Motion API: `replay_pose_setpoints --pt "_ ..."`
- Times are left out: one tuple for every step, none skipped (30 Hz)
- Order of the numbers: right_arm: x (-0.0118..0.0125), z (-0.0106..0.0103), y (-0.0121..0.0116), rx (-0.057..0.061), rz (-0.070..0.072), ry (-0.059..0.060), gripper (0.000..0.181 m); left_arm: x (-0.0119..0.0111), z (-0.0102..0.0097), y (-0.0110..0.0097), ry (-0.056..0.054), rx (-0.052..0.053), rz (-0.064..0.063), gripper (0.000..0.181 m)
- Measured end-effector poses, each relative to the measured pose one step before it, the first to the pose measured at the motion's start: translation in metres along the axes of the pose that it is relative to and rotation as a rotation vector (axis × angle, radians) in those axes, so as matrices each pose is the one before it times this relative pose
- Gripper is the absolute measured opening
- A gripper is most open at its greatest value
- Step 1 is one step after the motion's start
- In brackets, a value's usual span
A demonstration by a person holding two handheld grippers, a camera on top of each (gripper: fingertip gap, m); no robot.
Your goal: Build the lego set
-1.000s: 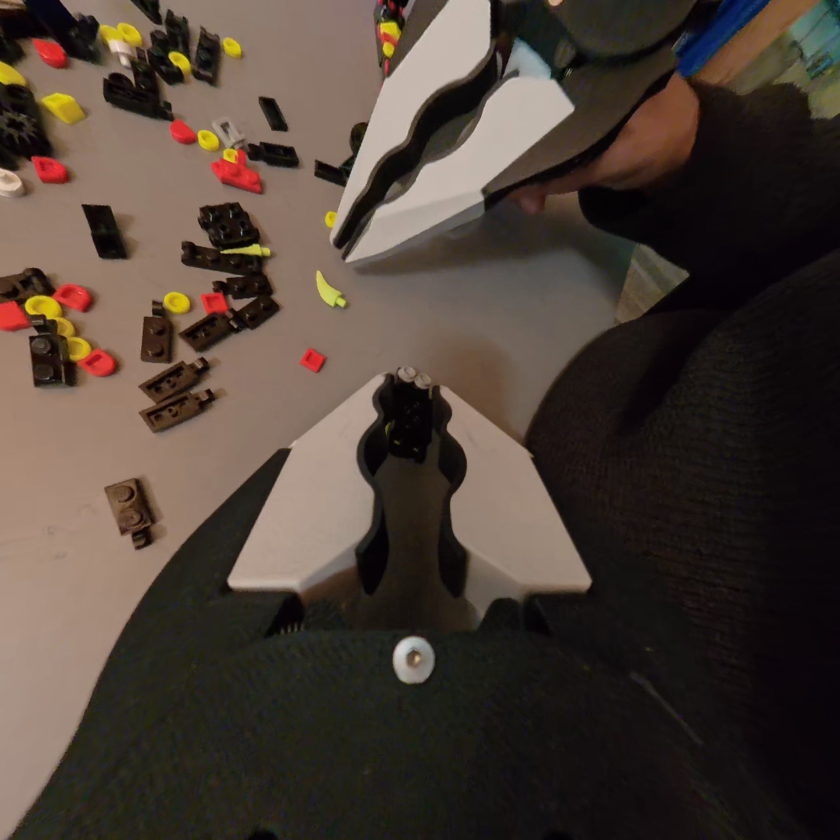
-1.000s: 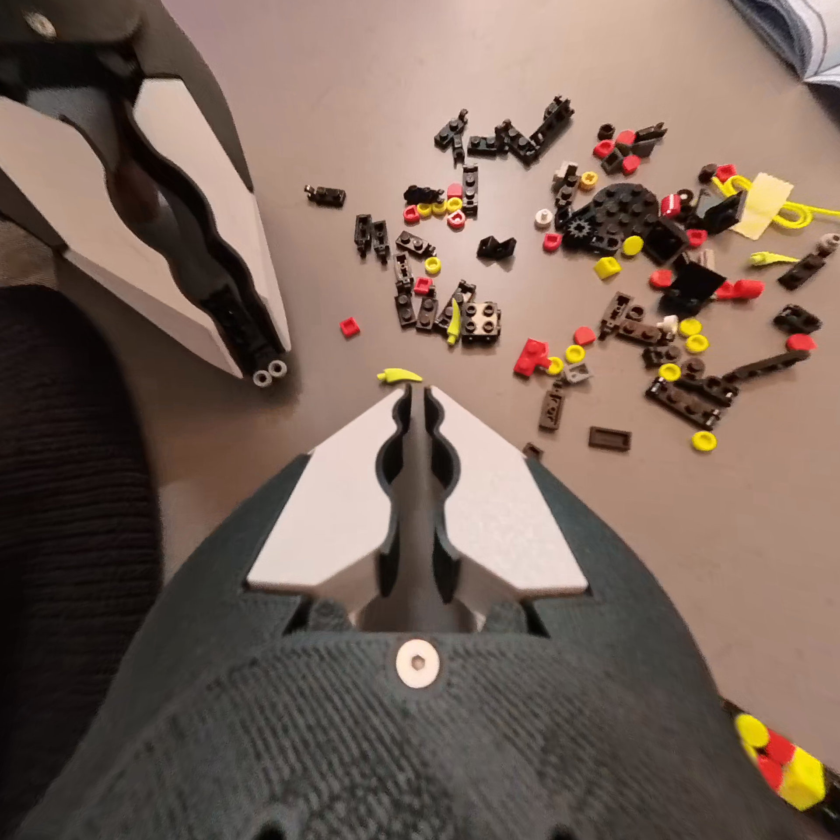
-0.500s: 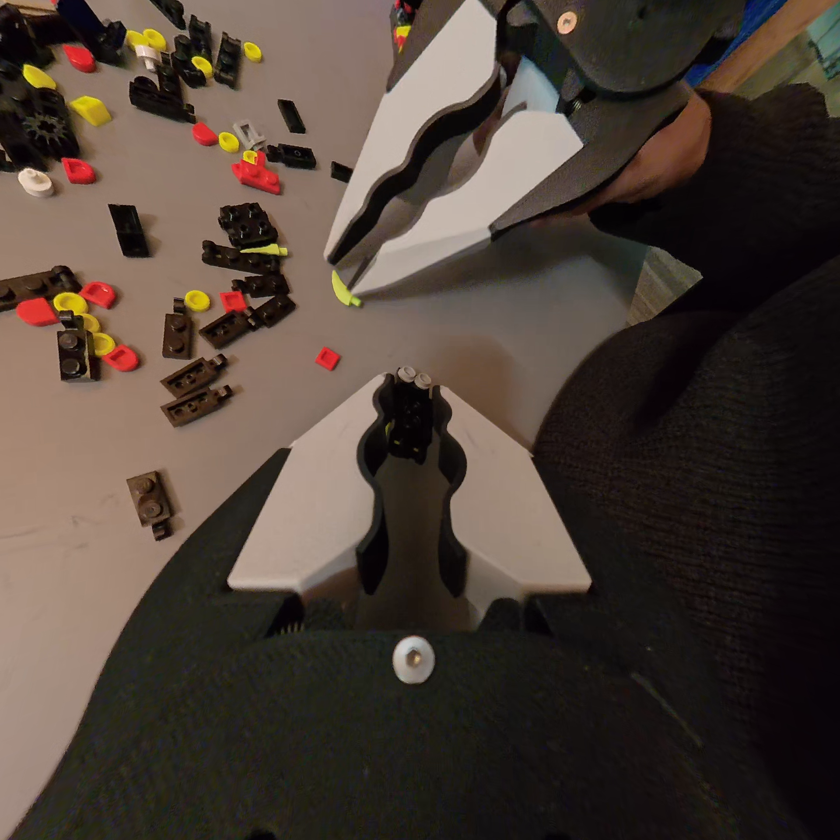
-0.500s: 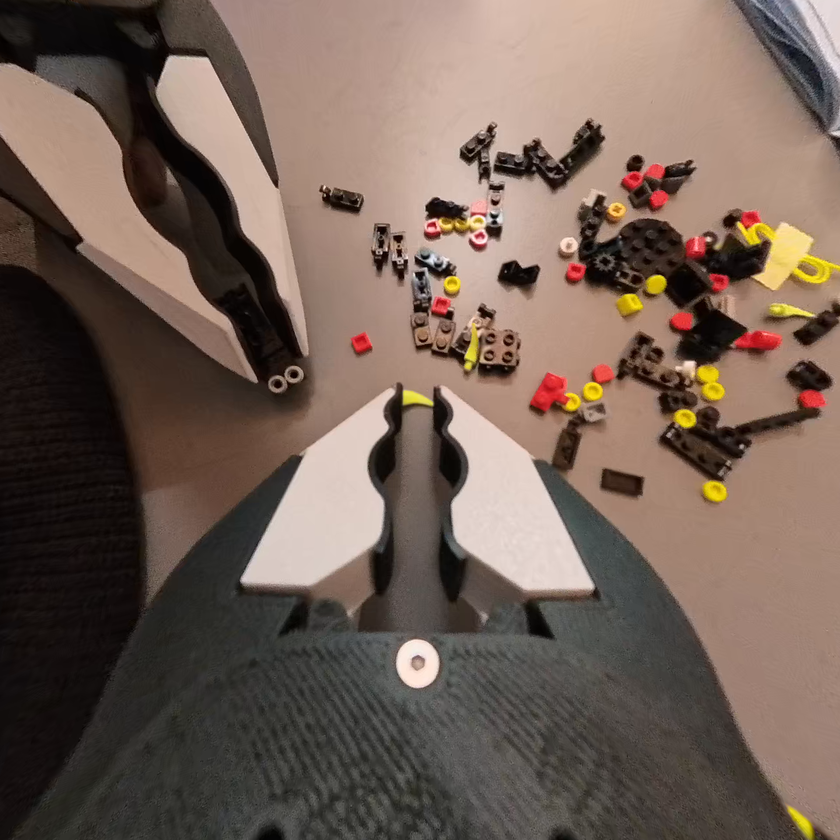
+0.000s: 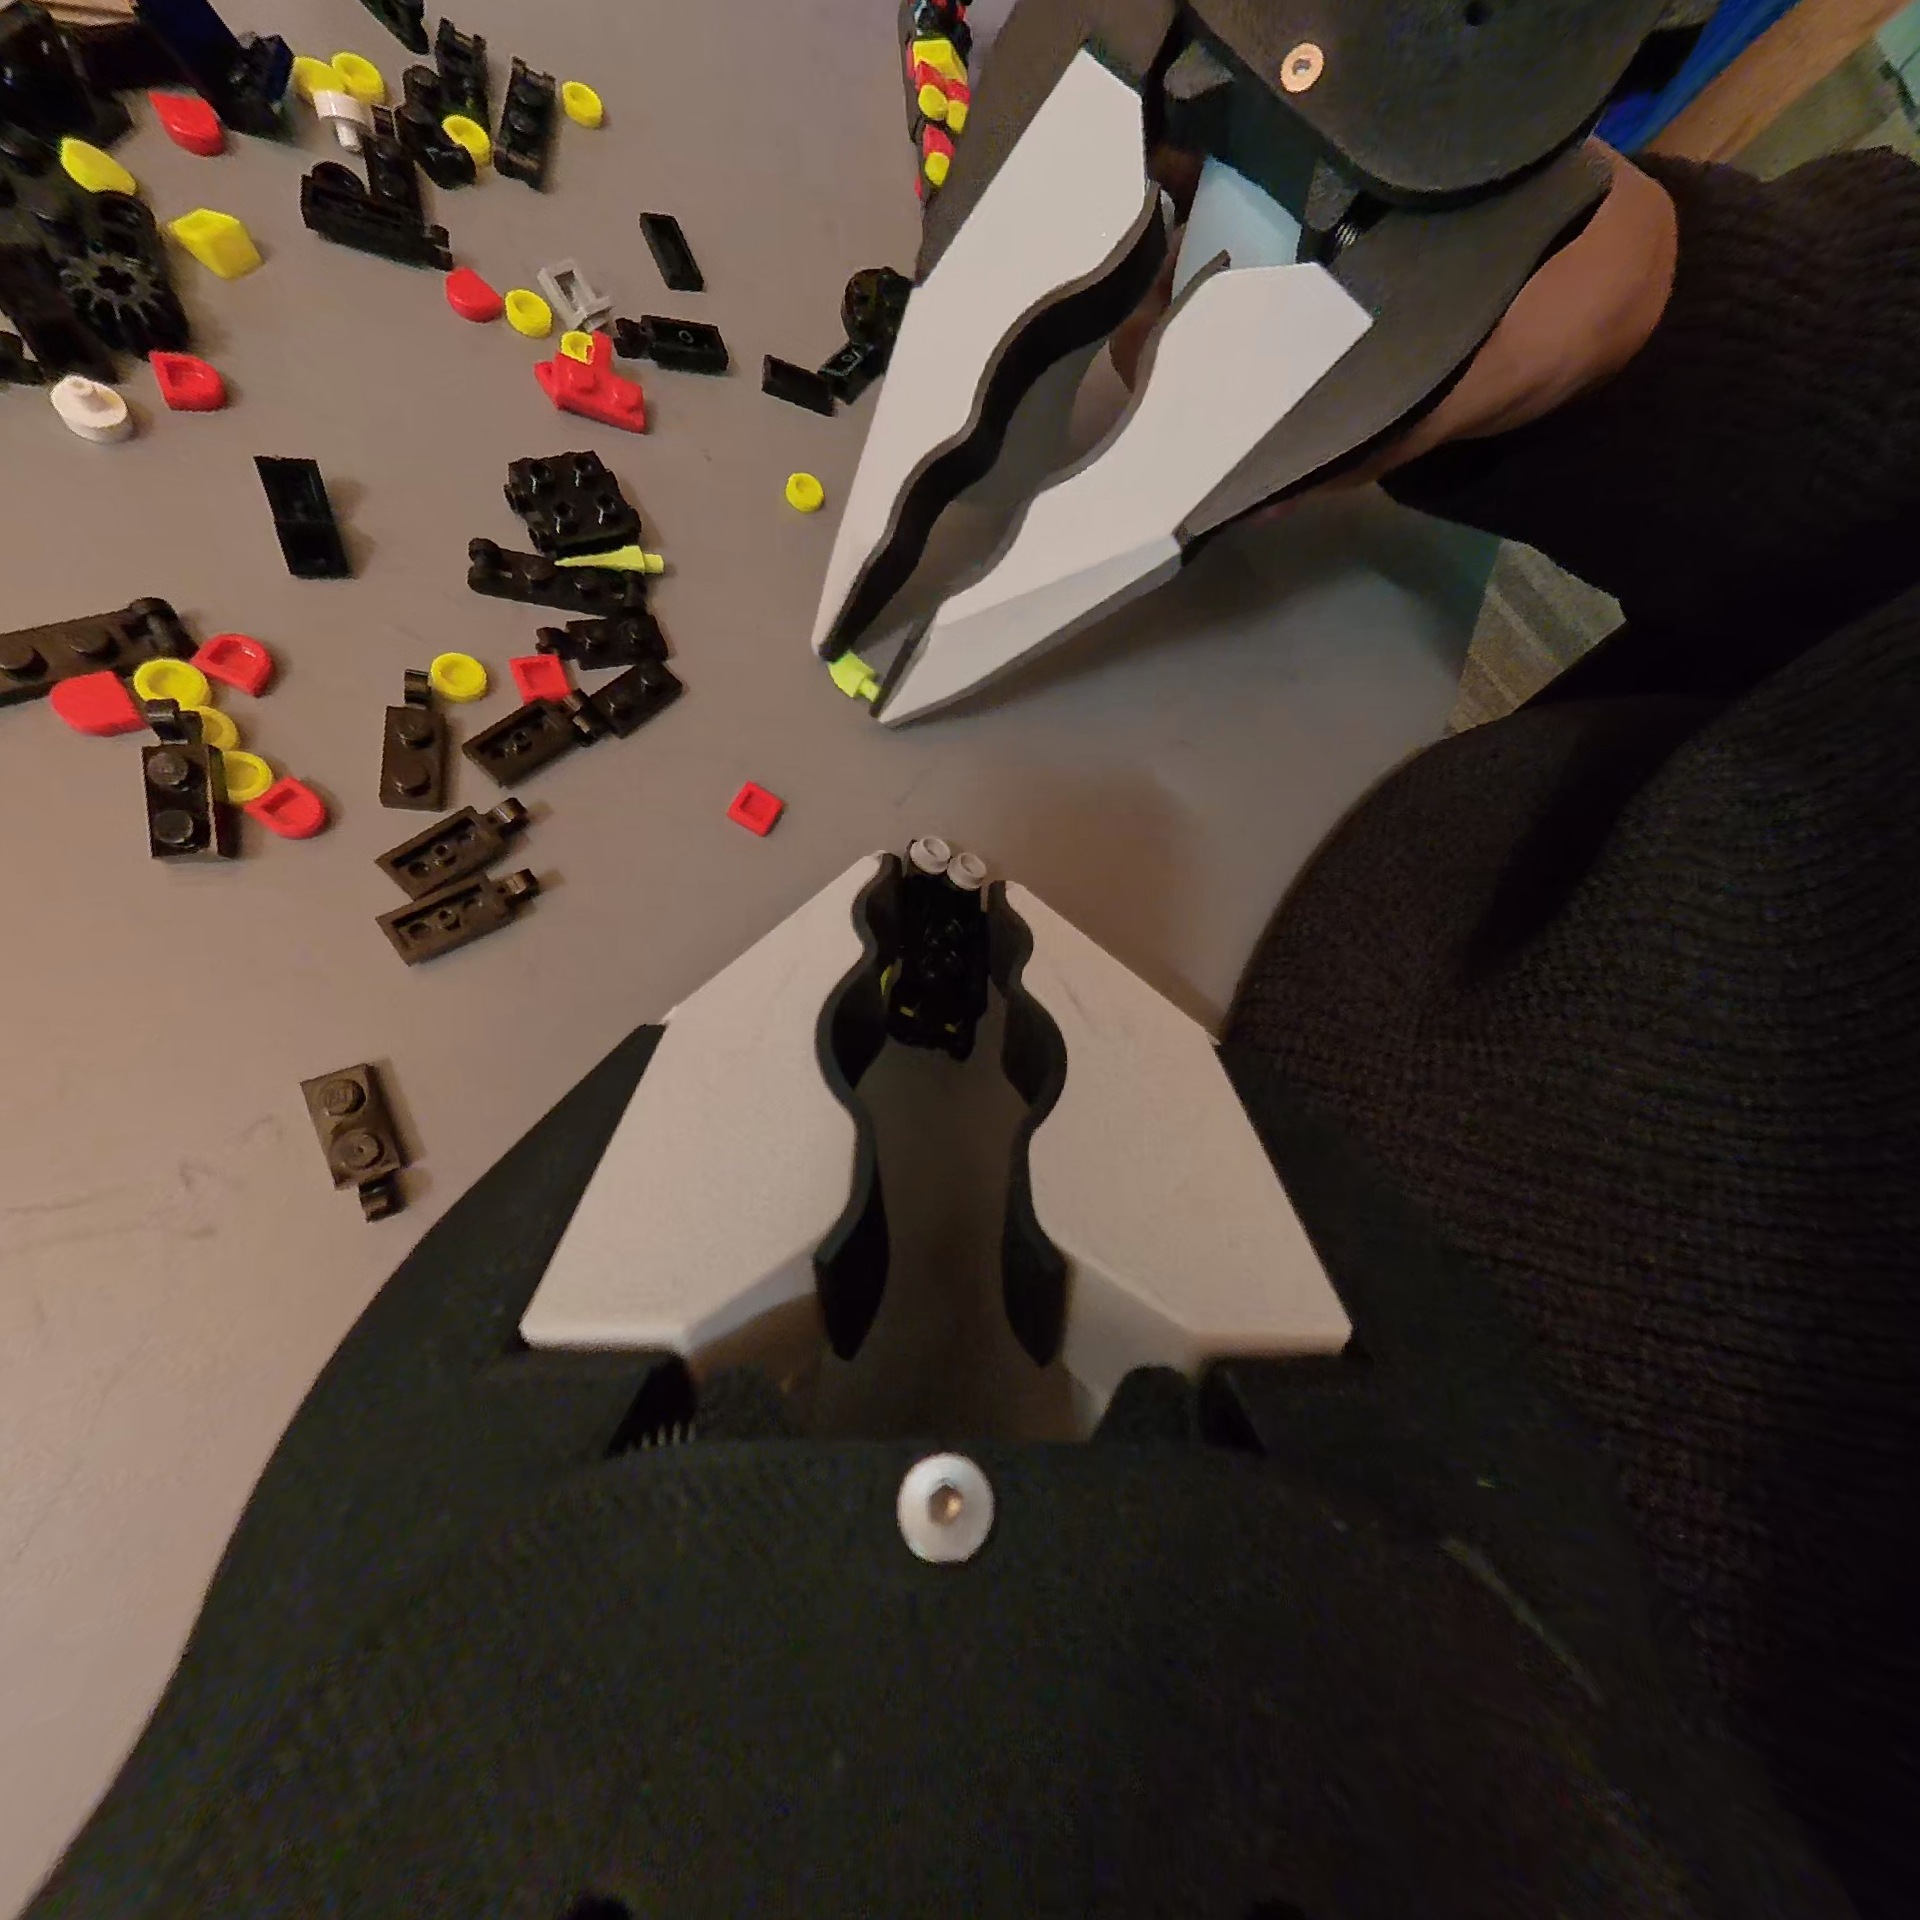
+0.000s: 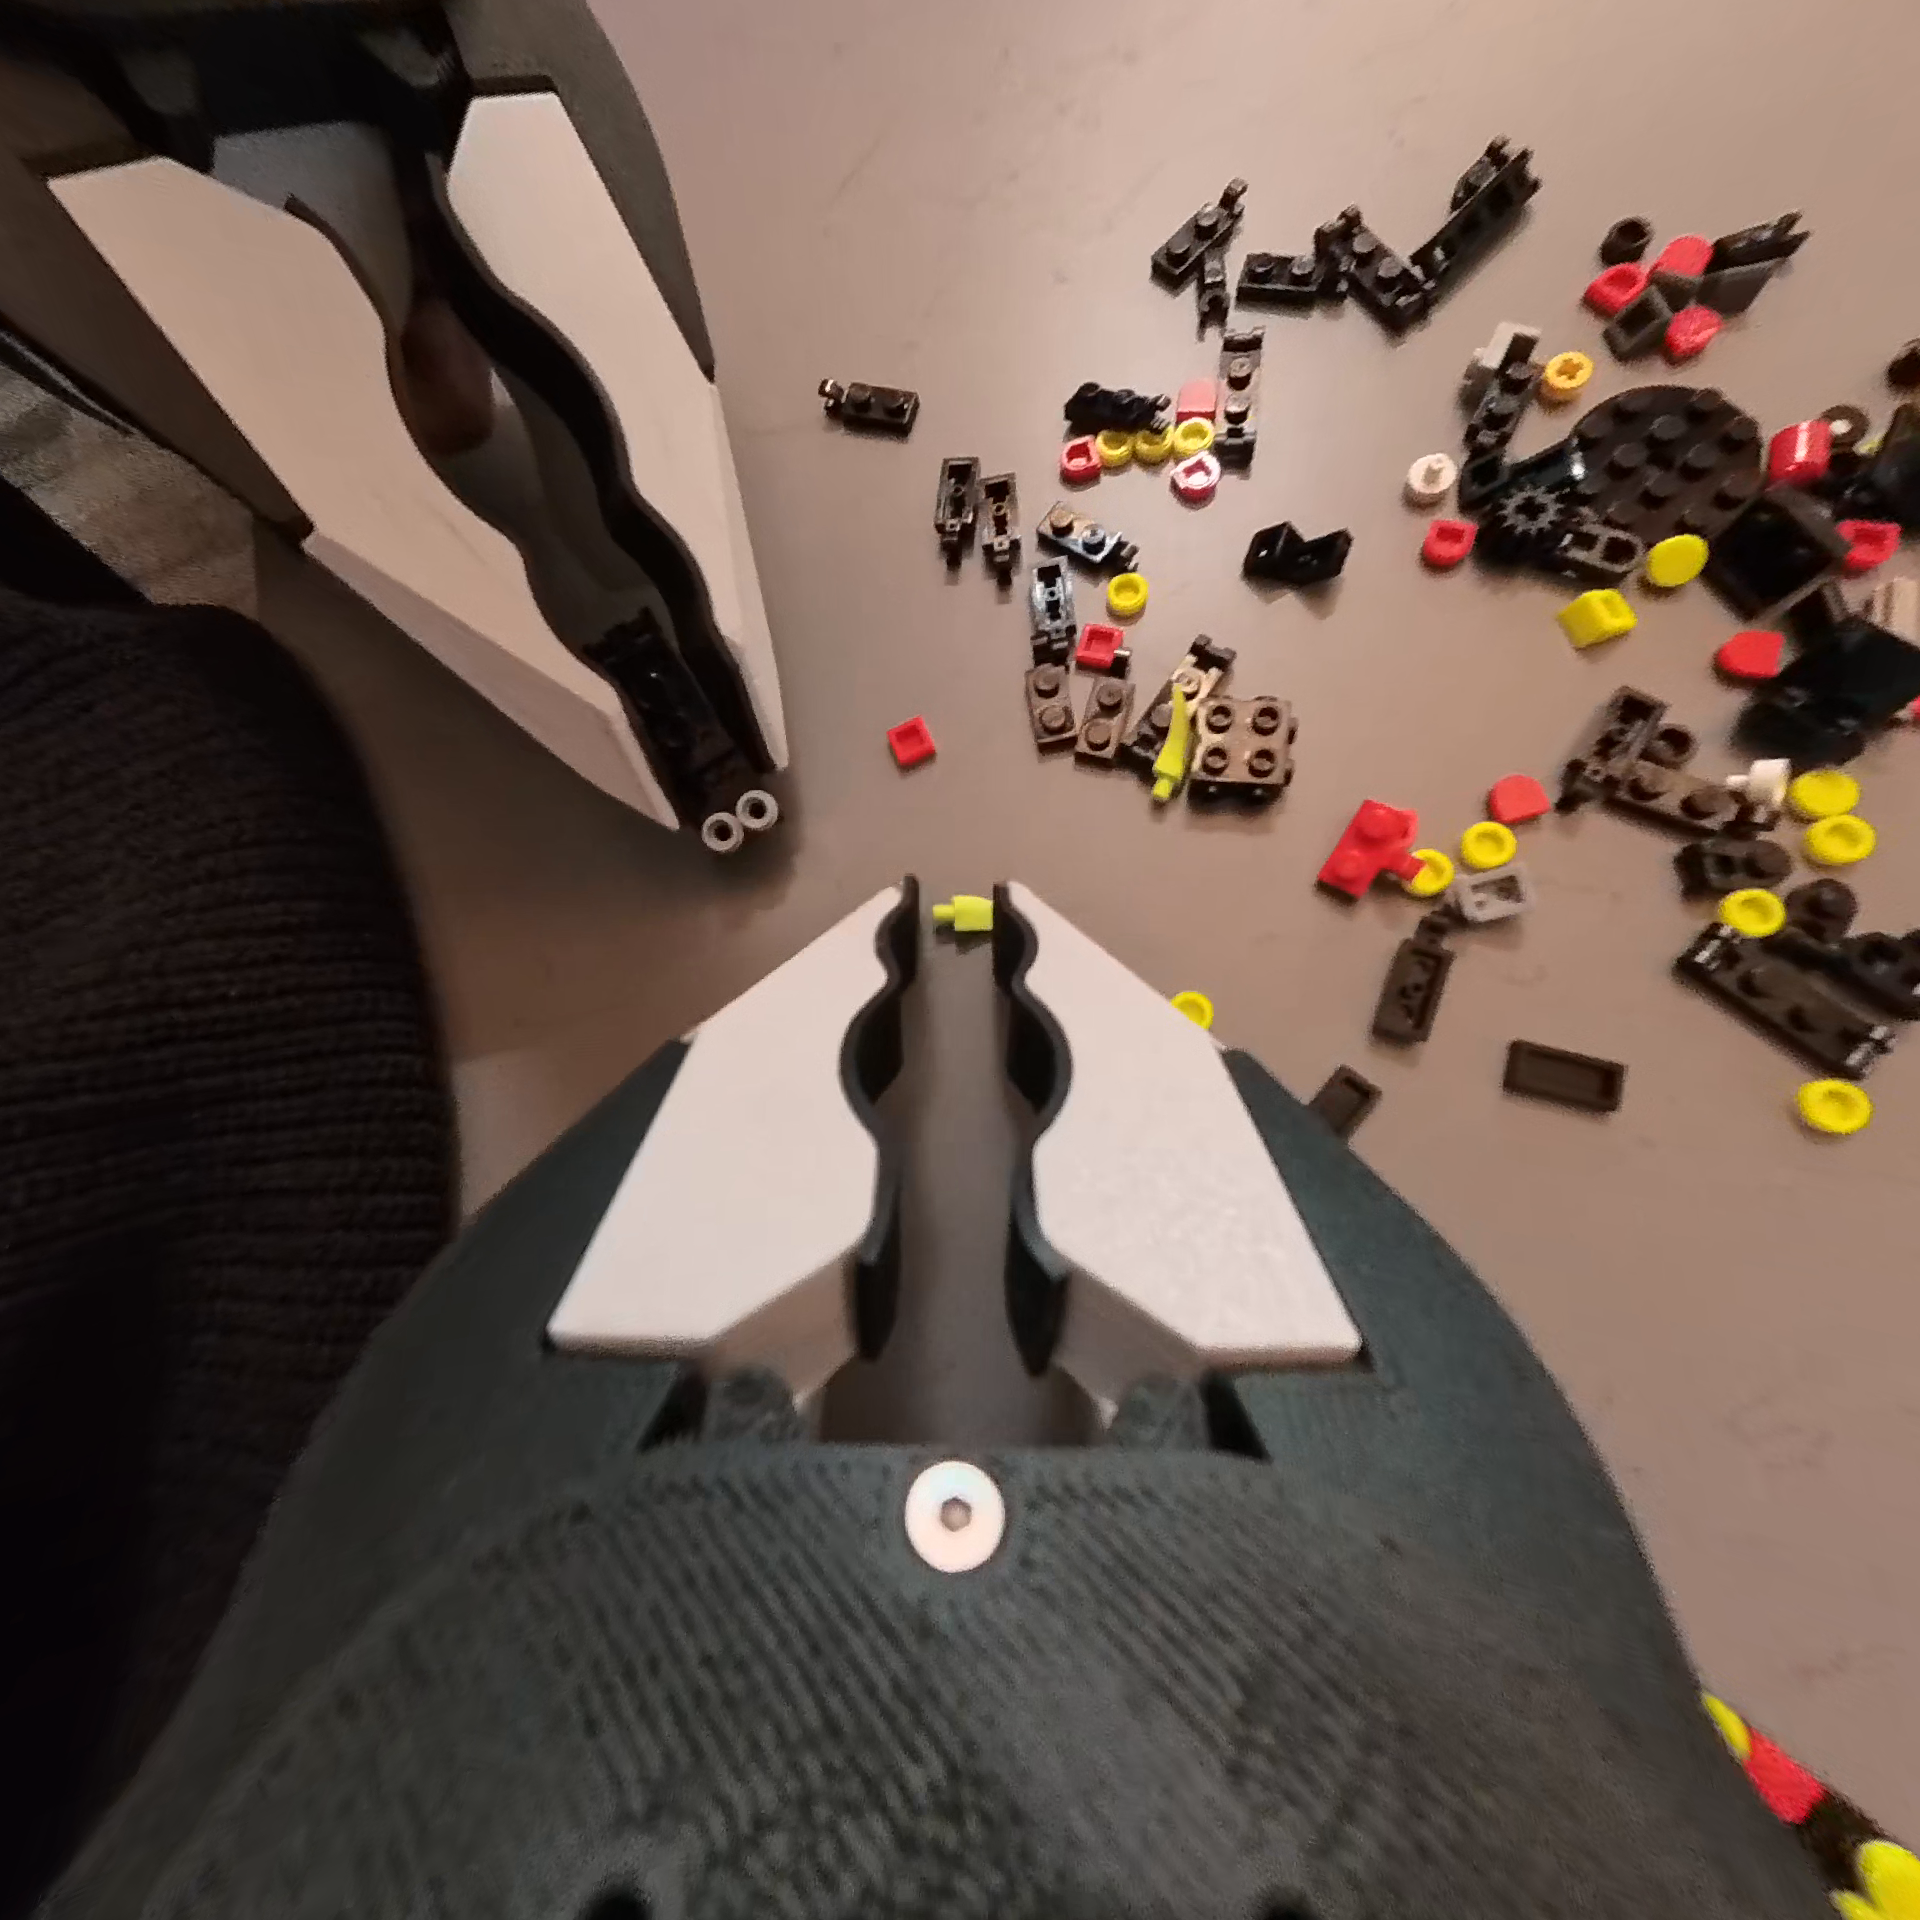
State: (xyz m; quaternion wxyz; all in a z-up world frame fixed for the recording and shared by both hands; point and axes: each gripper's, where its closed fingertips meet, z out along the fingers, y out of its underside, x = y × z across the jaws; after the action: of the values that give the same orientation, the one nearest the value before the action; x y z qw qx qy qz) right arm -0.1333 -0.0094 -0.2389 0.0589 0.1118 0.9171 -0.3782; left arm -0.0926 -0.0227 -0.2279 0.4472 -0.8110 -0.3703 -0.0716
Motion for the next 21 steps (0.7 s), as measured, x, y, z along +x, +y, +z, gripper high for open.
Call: replay_pose_setpoints --pt "-0.00064 -0.00065 0.0005 -0.0012 0.0 -0.0036 0.014 -0.00009 0.00002 0.00019 0.0005 -0.0007 -0.0008 0.014" --pt "-0.00001 -0.00074 0.00052 -0.0007 -0.0046 0.0014 0.016 -0.00003 -0.00001 0.00001 -0.0001 -0.0001 0.0002 0.014" --pt "0.0008 -0.00101 0.00052 -0.0005 -0.0079 0.0063 0.017 -0.00003 -0.00006 -0.00003 -0.0006 0.0002 0.0008 0.015" --pt "0.00161 -0.00093 0.00045 -0.0001 -0.0061 0.0108 0.018 -0.00005 -0.00021 0.00002 -0.0001 0.0004 0.0007 0.014" --pt "0.00118 -0.00062 0.0005 -0.0007 -0.003 0.0055 0.018 0.00007 -0.00019 -0.00003 0.0005 0.0007 0.0001 0.014" --pt "0.00031 -0.00008 0.00083 -0.0022 0.0005 -0.0014 0.018 -0.00004 -0.00029 -0.0001 0.0008 0.0011 -0.0003 0.014" --pt "-0.00044 -0.00012 -0.00011 0.0034 0.0019 -0.0065 0.018 -0.00013 -0.00018 -0.00024 0.0003 0.001 -0.0013 0.014" --pt "-0.00085 0.00016 0.00001 0.0024 0.0013 -0.0082 0.017 -0.00017 -0.00012 0.00002 0.0006 0.0001 -0.0014 0.014" --pt "-0.00083 0.00002 0.00004 0.0013 -0.0012 -0.0062 0.017 -0.00019 -0.00006 0.00001 0.0003 -0.0001 -0.0009 0.014" --pt "-0.00046 0.0002 0.00026 -0.0004 -0.0052 -0.0019 0.015 -0.00003 -0.00008 0.00003 0.0001 0.0 -0.0002 0.014" --pt "-0.00014 0.00023 0.00034 -0.0022 -0.0092 0.0023 0.013 -0.00009 -0.0002 -0.00004 -0.0002 0.0003 0.0 0.014" --pt "-0.00027 0.00034 0.00042 -0.0028 -0.0143 0.0039 0.012 -0.00001 0.00002 -0.00004 -0.0002 0.0003 -0.0002 0.014" --pt "-0.00046 0.00029 -0.00003 -0.0015 -0.0153 0.0039 0.01 -0.00004 -0.00006 -0.00003 0.0005 -0.0001 -0.0003 0.014" --pt "-0.0003 0.00034 -0.0002 -0.0015 -0.0109 0.0045 0.008 -0.00003 -0.00002 0.00011 0.0003 -0.0001 -0.0004 0.014" --pt "-0.00058 0.00024 -0.00055 0.0013 -0.0051 0.0017 0.006 -0.00014 0.0 0.00005 0.0 -0.0001 -0.0005 0.014" --pt "-0.00062 0.0001 -0.00131 0.0065 0.0008 0.0001 0.004 -0.00006 0.00004 0.00011 -0.0003 -0.0003 -0.0003 0.015" --pt "-0.00038 -0.00015 -0.00147 0.007 0.0025 -0.0008 0.003 -0.00012 0.00004 0.00009 -0.0001 -0.0006 -0.0001 0.015" --pt "-0.00019 -0.00046 -0.00122 0.0067 0.0038 -0.0019 0.002 0.00022 0.00012 0.00025 0.0018 -0.001 -0.0002 0.015" --pt "0.00114 -0.00015 0.00017 -0.0009 0.0051 0.0041 0.001 0.00047 0.0003 0.00031 0.0033 -0.0015 0.0001 0.015" --pt "0.00117 0.00018 0.00107 -0.0042 0.0036 0.0037 0.001 0.00067 0.00047 0.00059 0.0032 -0.0027 0.0007 0.015" --pt "0.00072 0.00045 0.00146 -0.0055 0.0043 0.0005 0.0 0.00066 0.00071 0.00109 0.0023 -0.0066 0.0015 0.015"
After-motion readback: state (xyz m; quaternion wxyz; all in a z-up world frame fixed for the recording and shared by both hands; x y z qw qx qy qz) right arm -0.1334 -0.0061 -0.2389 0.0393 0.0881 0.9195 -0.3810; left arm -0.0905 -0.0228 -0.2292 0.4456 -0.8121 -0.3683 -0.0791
